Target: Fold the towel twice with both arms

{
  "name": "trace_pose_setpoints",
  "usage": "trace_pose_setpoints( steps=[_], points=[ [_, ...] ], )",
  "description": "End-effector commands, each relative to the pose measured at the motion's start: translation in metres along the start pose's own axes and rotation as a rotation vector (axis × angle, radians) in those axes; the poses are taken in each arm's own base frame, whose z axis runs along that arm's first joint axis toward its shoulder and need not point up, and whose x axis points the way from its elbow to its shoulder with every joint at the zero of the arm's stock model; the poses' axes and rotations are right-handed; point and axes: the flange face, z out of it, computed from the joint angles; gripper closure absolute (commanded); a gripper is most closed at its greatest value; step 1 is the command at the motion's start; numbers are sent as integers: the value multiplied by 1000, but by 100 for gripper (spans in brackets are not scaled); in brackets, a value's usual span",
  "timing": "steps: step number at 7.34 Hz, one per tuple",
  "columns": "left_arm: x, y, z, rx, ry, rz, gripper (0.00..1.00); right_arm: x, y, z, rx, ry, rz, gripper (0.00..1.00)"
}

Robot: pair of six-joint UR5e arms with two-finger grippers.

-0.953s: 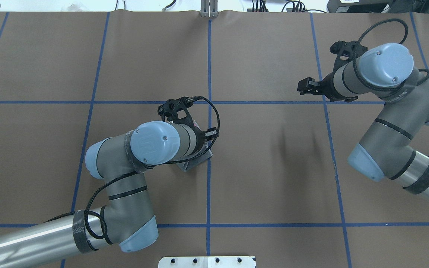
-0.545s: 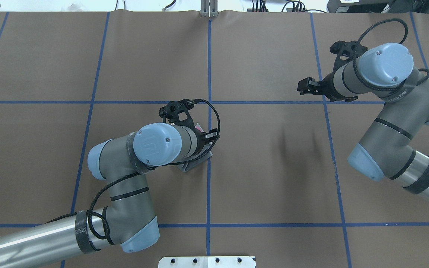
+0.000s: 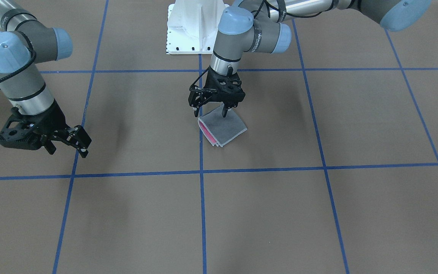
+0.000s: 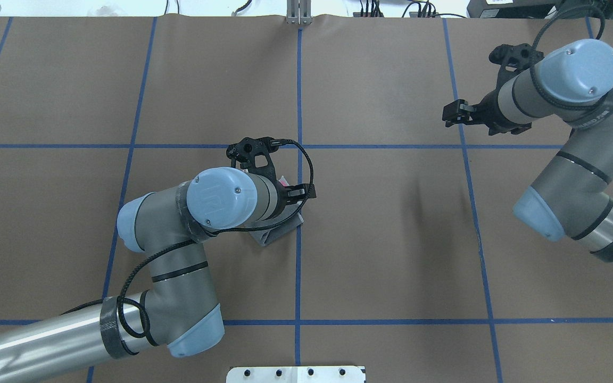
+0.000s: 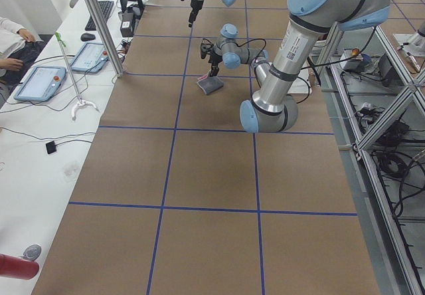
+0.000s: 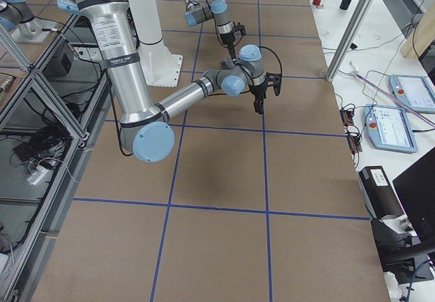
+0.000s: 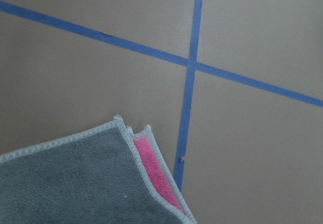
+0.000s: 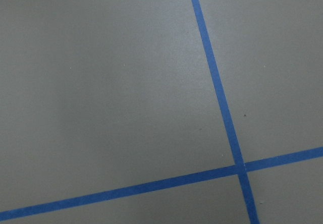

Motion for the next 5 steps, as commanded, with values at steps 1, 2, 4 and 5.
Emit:
trace_pose_setpoints(
  steps=[1,2,4,5],
  points=[
    [-55,-44,-32,-61,-108,136,0,96,-40,-10,-42,41,-115,0],
    [-102,-60,-58,-88,-163,217,0,161,-49,-24,-66,55,-181,0],
    [-209,-92,-106,-129,-242,348,0,286,-44,-52,-108,78,-281,0],
    [-256,-109,-124,-159,-260,381,0,340,-39,-63,-124,76,-290,0]
  ],
)
